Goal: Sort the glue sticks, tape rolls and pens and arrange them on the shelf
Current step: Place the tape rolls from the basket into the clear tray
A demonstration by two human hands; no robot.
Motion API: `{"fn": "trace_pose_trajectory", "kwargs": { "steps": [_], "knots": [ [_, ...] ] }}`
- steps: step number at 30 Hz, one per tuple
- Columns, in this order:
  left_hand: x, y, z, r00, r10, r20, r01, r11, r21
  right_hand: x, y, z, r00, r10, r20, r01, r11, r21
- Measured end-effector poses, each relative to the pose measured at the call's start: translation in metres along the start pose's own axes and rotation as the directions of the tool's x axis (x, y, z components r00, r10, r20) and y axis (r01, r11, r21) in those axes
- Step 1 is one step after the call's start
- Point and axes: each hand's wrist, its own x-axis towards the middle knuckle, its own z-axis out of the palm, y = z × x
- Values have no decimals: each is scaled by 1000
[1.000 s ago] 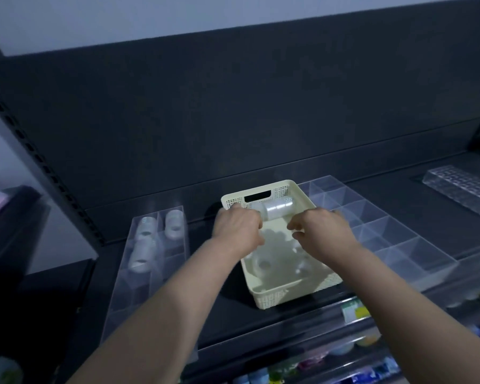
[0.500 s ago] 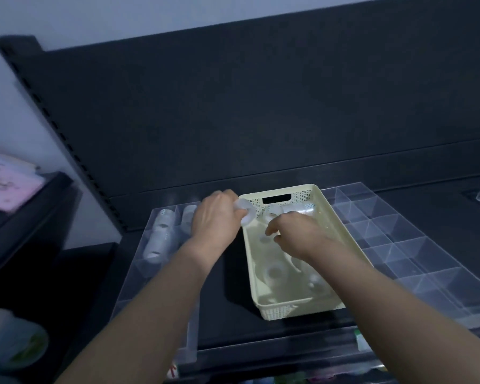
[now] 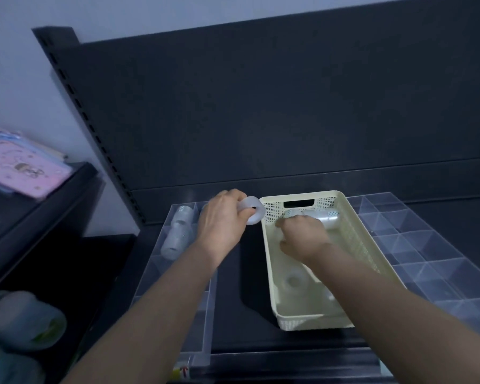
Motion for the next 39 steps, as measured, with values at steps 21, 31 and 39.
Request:
{"fn": "trace_pose_trajectory", "kwargs": {
  "steps": [21,31,39],
  "knots": [
    [11,-104,-21,953,21,302,-113,951,289,-27,-95,-43,981,-14,-193,53,978,201],
    [14,-128,-44,991,82,105,-94,988,123,-7,-128,-46,983,-66,-172,91,985,145],
    [-3,-150,-71,996,22,90,-32,994,105,27,-158,-23,988,-151,0,151,988,-44]
  ]
}}
